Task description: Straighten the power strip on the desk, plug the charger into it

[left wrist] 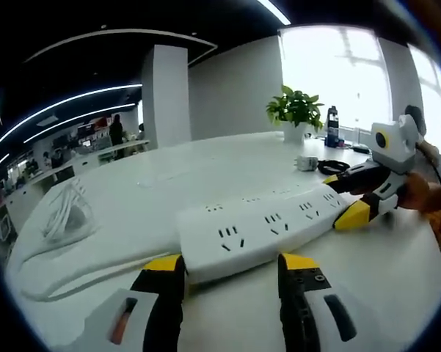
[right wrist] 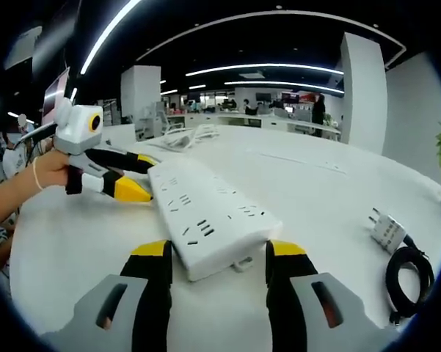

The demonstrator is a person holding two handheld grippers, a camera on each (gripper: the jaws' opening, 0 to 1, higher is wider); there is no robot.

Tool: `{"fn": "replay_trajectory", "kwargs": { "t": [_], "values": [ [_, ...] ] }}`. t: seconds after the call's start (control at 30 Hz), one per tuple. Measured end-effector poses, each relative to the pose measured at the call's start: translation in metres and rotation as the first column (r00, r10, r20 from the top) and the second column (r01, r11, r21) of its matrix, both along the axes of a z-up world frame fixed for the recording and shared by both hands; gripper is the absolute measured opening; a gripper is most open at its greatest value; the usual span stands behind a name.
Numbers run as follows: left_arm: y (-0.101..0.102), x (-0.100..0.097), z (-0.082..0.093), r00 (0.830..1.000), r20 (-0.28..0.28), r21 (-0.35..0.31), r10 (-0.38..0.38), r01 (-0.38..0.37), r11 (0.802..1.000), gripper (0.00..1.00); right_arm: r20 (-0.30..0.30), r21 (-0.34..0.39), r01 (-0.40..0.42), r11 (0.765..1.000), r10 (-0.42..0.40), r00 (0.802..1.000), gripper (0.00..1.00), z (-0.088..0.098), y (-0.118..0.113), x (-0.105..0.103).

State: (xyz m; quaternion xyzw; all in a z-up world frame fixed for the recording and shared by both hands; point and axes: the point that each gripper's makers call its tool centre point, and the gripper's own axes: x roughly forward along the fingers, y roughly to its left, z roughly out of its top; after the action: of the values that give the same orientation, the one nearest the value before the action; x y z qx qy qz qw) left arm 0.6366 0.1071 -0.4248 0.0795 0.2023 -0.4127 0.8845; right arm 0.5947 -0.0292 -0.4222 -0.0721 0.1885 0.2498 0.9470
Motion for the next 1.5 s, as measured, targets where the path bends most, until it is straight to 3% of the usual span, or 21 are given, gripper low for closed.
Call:
{"fn": "replay_trajectory", "kwargs": {
  "t": [0.9, 1.13, 1.5],
  "values": [
    [-0.008, -0.009, 0.0, 0.999, -0.006, 0.01, 0.045, -0.045, 0.999, 0.5, -0.015, -0.016, -0.045, 0.999, 0.045, 0.999, 0.45, -0.001, -0.013, 0.01],
    [-0.005, -0.003, 0.0, 0.994, -0.001, 0.003, 0.111, -0.111, 0.994, 0.4, -0.022, -0.02, -0.058, 0.998, 0.058, 0.998, 0.44, -0.001, -0.015, 0.011],
    [-0.006, -0.003, 0.001, 0.99, -0.014, -0.015, 0.143, -0.143, 0.99, 0.38, -0.023, -0.027, -0.069, 0.997, 0.068, 0.997, 0.42, 0.0, -0.019, 0.014]
  ]
}}
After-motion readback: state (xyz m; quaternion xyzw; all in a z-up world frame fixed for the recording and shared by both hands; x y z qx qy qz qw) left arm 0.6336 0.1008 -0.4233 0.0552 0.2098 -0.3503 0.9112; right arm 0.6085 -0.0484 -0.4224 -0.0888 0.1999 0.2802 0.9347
